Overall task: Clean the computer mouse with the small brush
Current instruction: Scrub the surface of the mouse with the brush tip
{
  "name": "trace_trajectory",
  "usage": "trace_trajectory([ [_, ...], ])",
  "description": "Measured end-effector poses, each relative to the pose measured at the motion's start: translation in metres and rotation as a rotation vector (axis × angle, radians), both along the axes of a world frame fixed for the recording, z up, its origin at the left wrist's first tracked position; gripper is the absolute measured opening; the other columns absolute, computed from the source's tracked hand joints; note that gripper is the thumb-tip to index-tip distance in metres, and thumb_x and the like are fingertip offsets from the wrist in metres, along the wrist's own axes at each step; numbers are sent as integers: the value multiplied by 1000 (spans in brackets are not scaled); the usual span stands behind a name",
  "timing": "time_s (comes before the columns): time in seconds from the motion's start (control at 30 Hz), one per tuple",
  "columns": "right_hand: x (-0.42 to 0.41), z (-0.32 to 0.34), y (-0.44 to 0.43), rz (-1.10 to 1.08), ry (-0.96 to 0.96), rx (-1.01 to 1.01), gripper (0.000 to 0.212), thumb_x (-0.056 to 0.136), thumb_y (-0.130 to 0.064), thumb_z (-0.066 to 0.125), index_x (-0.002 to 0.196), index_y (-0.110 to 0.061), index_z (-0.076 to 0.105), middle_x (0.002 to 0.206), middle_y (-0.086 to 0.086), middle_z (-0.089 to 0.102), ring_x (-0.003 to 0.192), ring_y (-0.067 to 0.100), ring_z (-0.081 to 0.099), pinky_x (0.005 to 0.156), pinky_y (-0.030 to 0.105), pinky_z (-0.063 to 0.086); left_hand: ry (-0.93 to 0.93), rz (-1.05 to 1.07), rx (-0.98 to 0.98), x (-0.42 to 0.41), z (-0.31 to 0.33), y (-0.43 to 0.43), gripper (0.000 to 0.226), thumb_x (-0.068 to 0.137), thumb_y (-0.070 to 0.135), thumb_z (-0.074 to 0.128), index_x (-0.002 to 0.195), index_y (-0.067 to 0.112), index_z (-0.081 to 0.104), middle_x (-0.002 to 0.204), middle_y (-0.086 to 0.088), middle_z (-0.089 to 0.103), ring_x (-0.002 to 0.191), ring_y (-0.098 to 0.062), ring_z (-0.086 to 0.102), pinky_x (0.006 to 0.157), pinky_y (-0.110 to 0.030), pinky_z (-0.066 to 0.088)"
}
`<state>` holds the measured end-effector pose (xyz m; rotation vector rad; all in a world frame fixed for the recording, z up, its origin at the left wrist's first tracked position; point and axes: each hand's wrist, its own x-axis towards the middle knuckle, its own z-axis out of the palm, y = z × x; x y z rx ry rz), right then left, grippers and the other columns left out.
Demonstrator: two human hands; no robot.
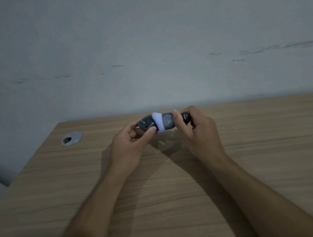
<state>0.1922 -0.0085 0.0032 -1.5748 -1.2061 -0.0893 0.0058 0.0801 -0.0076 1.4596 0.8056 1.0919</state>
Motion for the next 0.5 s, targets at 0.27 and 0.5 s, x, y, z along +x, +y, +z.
trace_trajectory([
  [0.27,3,-1,0,-79,-6,60,33,107,-39,62,87,-12,60,73,-2,62,59,14,50,58,24,34,-10,56,-80,2,-1,5,30,95,23,84,122,10,79,102,-5,89,79,-6,80,76,-17,60],
  [0.5,-1,-4,7,-55,-94,13,37,104,-42,65,83,-12,59,71,3,61,64,24,53,59,40,43,-29,58,-111,0,-2,9,30,99,11,79,125,-1,75,102,-13,87,70,-3,77,67,-13,58],
])
